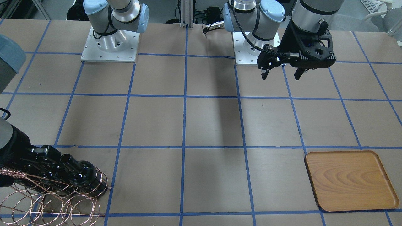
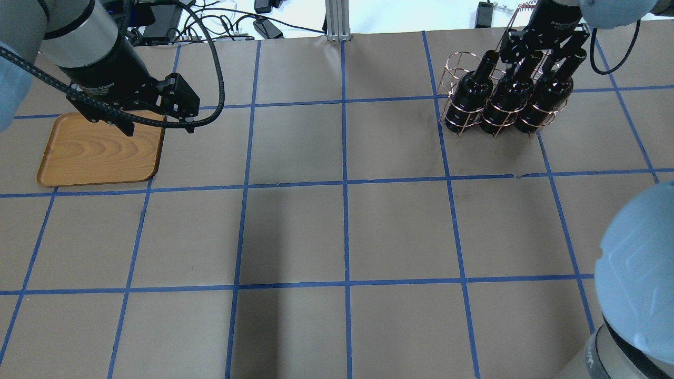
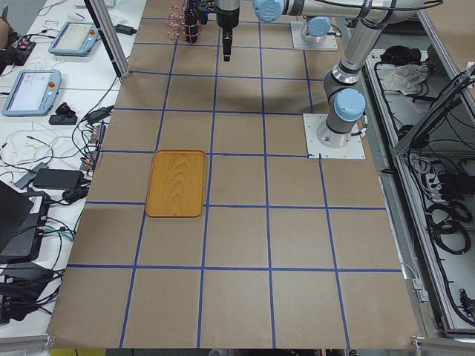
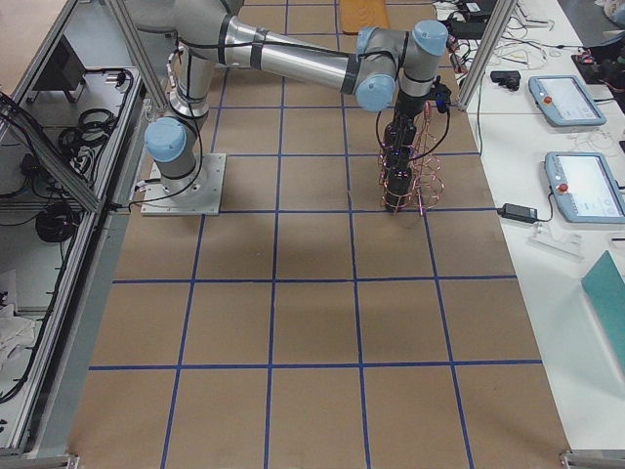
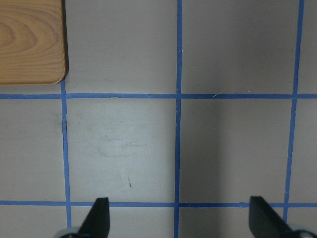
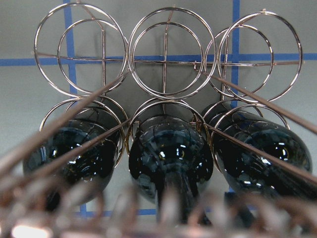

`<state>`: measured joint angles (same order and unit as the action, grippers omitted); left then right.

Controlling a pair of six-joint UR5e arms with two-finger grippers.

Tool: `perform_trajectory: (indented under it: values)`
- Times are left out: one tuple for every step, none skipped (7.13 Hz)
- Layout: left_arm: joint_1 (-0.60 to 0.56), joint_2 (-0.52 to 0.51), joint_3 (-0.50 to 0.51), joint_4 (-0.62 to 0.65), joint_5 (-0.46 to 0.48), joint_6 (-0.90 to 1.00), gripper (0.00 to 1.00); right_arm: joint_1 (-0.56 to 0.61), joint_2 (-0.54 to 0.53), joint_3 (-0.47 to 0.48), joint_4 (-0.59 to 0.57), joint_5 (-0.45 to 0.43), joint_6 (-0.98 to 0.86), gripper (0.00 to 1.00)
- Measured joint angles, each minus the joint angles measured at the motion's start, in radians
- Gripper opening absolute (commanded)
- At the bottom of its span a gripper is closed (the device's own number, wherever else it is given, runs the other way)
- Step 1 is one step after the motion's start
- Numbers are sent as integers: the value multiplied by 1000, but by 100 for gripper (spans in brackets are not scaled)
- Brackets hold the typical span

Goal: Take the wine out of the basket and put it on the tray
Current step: 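Close the right gripper on the neck of the middle dark bottle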

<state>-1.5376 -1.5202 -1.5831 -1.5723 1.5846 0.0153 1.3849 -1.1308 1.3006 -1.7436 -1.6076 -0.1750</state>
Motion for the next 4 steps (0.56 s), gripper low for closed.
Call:
perform_trajectory:
  values:
    - [0,0,0,0,0,0,100,0,-1,1,4,0,-1,28]
    - [0,0,0,0,-1,-1,100,0,-2,1,7,0,-1,24]
    - [0,0,0,0,-1,-1,100,0,-6,0,8,0,-1,23]
    - [1,0,0,0,-1,-1,100,0,-16,-3,8,1,-1,23]
